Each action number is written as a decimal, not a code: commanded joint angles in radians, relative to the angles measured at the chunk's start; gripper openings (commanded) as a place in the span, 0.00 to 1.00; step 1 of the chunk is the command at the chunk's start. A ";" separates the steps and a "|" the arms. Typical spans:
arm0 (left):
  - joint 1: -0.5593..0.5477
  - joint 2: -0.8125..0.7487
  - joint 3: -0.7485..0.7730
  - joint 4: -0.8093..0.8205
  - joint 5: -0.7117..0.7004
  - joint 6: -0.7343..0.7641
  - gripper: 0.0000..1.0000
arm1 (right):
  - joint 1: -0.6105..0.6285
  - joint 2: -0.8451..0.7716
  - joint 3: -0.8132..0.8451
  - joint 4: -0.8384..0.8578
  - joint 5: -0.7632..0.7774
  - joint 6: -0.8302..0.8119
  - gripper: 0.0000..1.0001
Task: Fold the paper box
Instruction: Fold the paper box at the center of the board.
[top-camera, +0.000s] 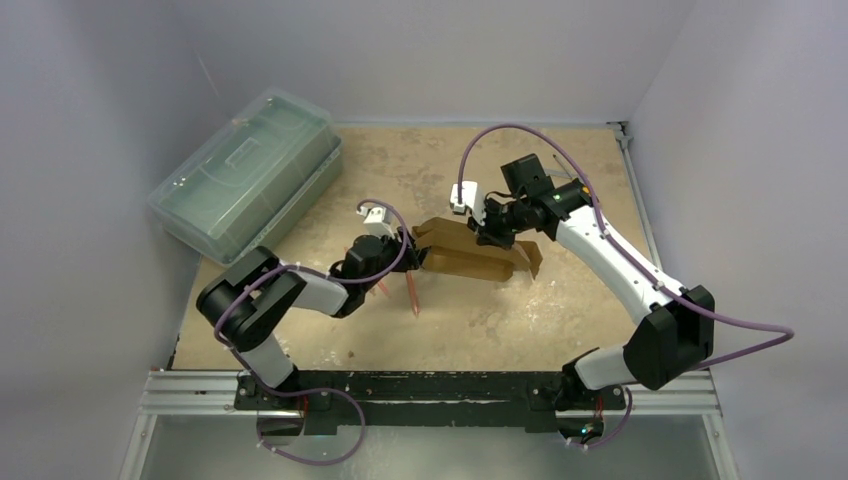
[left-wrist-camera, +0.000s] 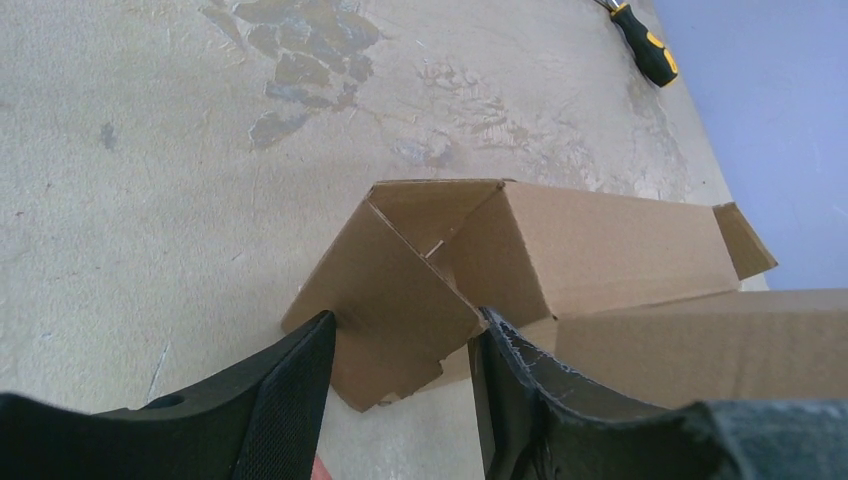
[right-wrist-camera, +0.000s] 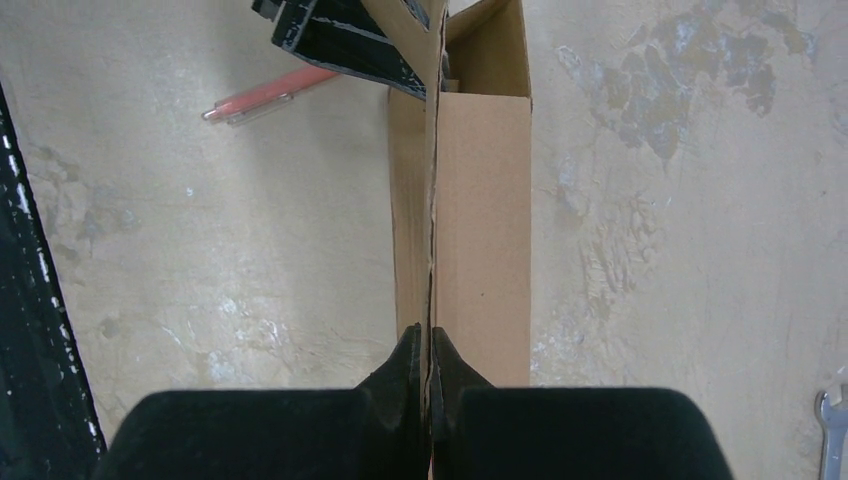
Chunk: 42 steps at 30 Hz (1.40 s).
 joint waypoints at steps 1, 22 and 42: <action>0.011 -0.092 -0.026 -0.062 0.025 0.015 0.51 | -0.005 -0.006 0.009 0.046 0.005 0.024 0.00; 0.005 -0.136 -0.263 0.230 0.216 -0.174 0.30 | -0.007 0.009 0.008 0.042 -0.013 0.012 0.00; -0.063 0.065 -0.188 0.255 -0.049 -0.300 0.00 | -0.007 0.008 0.010 0.042 -0.021 0.009 0.00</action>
